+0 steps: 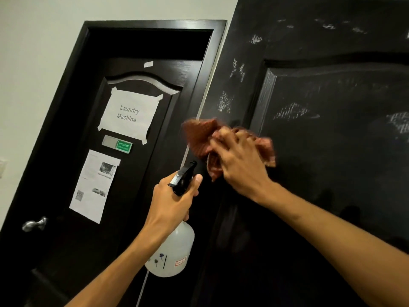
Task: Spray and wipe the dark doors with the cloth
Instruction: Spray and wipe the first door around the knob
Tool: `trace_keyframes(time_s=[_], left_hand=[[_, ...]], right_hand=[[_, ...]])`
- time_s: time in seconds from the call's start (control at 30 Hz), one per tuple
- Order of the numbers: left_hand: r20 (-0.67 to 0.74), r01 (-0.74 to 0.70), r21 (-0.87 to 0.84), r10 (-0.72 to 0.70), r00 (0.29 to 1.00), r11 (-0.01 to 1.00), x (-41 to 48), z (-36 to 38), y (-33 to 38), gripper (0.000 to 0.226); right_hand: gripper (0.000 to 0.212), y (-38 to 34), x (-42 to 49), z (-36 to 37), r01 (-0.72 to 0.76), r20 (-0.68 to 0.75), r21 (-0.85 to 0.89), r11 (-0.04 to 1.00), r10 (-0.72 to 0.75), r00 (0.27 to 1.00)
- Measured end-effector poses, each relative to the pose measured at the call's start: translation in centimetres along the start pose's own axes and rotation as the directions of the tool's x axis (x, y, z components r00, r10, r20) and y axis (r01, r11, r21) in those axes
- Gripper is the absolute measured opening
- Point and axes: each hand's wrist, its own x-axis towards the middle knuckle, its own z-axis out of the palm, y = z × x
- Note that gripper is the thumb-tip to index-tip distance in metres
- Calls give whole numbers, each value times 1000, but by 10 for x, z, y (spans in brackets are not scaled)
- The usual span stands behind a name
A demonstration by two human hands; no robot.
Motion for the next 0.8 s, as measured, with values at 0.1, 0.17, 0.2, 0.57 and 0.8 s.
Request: trace_keyframes(time_s=[0.1,0.17,0.2,0.57,0.8], left_hand=[[23,-19,5,19,1000,1000,0,-5,5,23],[39,-24,0,24,999,1000,1,-8,10,22],[40,-21,0,21,999,1000,2,-8,12,20],[69,-44,-8,45,997,999,35,-12,26,7],[98,-73,-47,77,992,996,67,-7,40,11]], right_hand=[[53,-32,-38,16,363,185,127,923,-382,906],[55,-25,-33,18,424,233,110,899,-439,868],[55,-19,-19,16,366,210,79,927,-375,903],[55,10,28,8,259,123,-29,965,-254,959],[61,22,51,5,26,52,-104,994,-21,998]])
